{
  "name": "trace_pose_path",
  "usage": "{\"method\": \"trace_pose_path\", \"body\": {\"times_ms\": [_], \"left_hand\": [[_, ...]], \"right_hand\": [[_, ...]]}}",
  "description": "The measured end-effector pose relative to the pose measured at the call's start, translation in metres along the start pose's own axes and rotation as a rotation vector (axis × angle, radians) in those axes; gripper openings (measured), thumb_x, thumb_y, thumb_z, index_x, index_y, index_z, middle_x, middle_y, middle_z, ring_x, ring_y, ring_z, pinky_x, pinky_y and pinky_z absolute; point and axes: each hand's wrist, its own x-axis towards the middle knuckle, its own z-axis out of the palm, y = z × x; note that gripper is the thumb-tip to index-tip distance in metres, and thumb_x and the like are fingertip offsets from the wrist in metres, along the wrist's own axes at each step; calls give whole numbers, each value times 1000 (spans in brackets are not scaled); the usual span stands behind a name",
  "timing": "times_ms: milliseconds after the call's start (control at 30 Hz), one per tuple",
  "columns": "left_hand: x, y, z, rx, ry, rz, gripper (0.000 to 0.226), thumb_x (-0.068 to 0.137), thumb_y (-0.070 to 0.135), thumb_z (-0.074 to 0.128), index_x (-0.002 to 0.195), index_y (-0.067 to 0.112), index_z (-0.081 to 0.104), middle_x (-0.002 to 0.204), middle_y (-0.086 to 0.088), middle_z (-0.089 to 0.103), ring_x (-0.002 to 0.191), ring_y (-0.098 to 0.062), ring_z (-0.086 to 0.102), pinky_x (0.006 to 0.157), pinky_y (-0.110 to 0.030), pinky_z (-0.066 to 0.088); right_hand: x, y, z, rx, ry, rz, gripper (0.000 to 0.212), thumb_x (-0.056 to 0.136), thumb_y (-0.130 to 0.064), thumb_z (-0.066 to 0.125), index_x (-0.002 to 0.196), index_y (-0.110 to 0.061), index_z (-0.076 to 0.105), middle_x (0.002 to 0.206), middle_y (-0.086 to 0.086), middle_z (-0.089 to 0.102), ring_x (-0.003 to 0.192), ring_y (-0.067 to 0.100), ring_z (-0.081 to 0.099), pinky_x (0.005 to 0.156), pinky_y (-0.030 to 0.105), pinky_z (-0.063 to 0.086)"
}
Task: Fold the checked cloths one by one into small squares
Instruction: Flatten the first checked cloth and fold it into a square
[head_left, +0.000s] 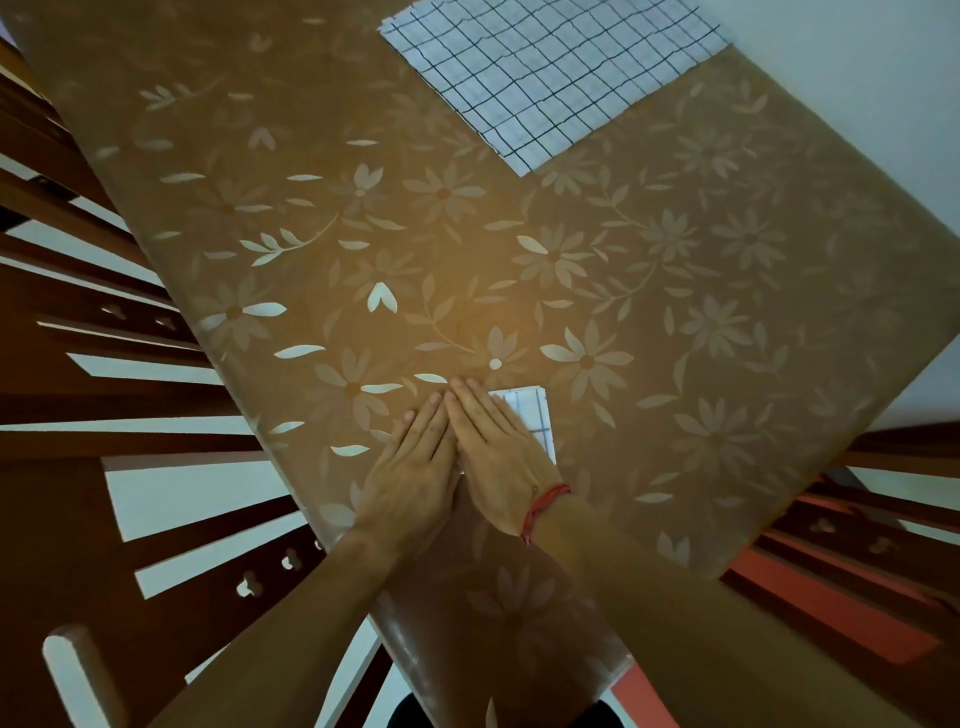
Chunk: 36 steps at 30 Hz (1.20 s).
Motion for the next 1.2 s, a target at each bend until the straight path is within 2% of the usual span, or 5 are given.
{"method": "trace_pose_path", "body": {"times_ms": [433,733,967,1067,1200], "left_hand": [[-1,2,1,30,-46,-30,56,97,18,21,150,1,25,159,-13,21,148,-22,15,119,-39,12],[1,1,-7,16,-89,-31,55,97,16,37,150,2,28,159,-13,22,148,-23,14,119,-39,11],[12,0,-24,-98,-110,-55,49,95,19,45,142,4,43,153,-10,36,145,-24,26,115,-40,29],[23,0,-38,-181,-99,-55,51,87,17,56,136,6,47,142,-9,46,132,-26,41,106,-41,43],[39,-1,-47,-175,-115,-54,63,73,17,67,132,8,50,130,-8,53,119,-28,48,99,-41,43]], "right_hand": [[-9,21,-2,-119,-63,19,58,101,-30,18,151,-1,20,160,14,14,149,25,8,120,41,15],[-35,60,-22,-170,-156,60,61,102,-37,18,151,-3,12,161,11,6,149,22,3,121,38,13],[-31,59,-38,-149,-174,52,67,96,-43,28,149,-3,26,158,12,21,147,24,19,117,37,17],[-24,57,-45,-117,-163,36,69,90,-43,44,147,-6,32,153,11,31,142,26,30,115,42,29],[-7,57,-54,-70,-126,40,80,76,-39,59,146,-14,32,135,3,43,123,22,40,102,36,39]]}}
